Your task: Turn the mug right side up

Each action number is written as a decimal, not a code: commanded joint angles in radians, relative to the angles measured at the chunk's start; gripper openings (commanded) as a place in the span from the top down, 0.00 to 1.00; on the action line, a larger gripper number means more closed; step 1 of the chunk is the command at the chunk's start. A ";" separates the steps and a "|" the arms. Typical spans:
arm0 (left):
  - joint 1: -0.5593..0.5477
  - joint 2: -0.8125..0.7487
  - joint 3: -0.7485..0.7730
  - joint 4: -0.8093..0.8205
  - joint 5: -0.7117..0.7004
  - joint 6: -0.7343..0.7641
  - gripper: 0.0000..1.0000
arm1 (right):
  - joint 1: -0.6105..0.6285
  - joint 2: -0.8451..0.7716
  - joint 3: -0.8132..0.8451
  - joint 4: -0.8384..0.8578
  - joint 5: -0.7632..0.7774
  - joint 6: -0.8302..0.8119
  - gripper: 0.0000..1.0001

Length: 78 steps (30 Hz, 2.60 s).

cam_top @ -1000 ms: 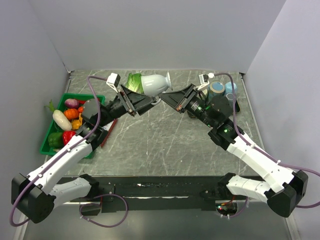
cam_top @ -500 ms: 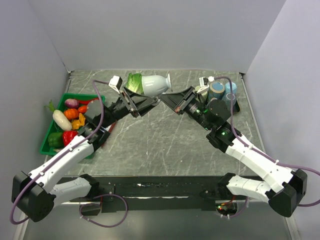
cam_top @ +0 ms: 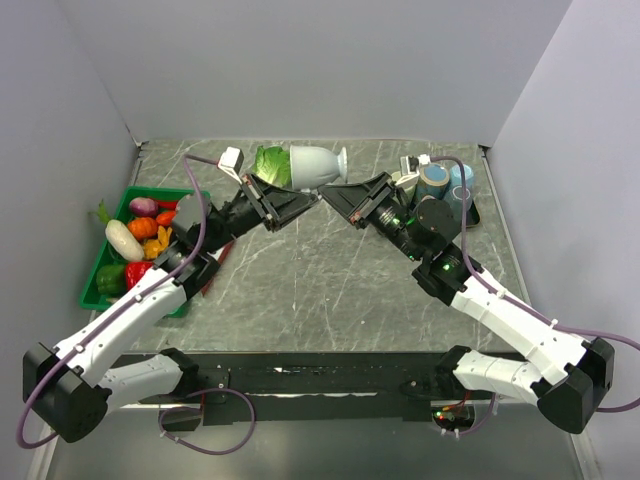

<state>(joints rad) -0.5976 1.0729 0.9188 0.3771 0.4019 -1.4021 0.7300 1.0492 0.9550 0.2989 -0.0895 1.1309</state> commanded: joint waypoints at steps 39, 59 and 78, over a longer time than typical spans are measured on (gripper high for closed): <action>0.120 0.573 0.480 -0.956 -0.810 0.914 0.99 | -0.093 -0.204 0.061 -0.926 0.424 -0.204 0.00; 0.214 0.622 0.250 -0.713 -0.721 0.890 0.94 | -0.144 -0.170 0.031 -0.958 0.361 -0.161 0.00; 0.213 0.458 0.299 -0.869 -0.692 0.851 0.03 | -0.250 -0.069 0.111 -1.021 0.359 -0.293 0.00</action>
<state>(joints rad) -0.3847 1.6657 1.1652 -0.4294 -0.3069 -0.5343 0.5236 0.9585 0.9920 -0.7212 0.2516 0.9234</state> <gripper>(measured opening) 0.975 0.996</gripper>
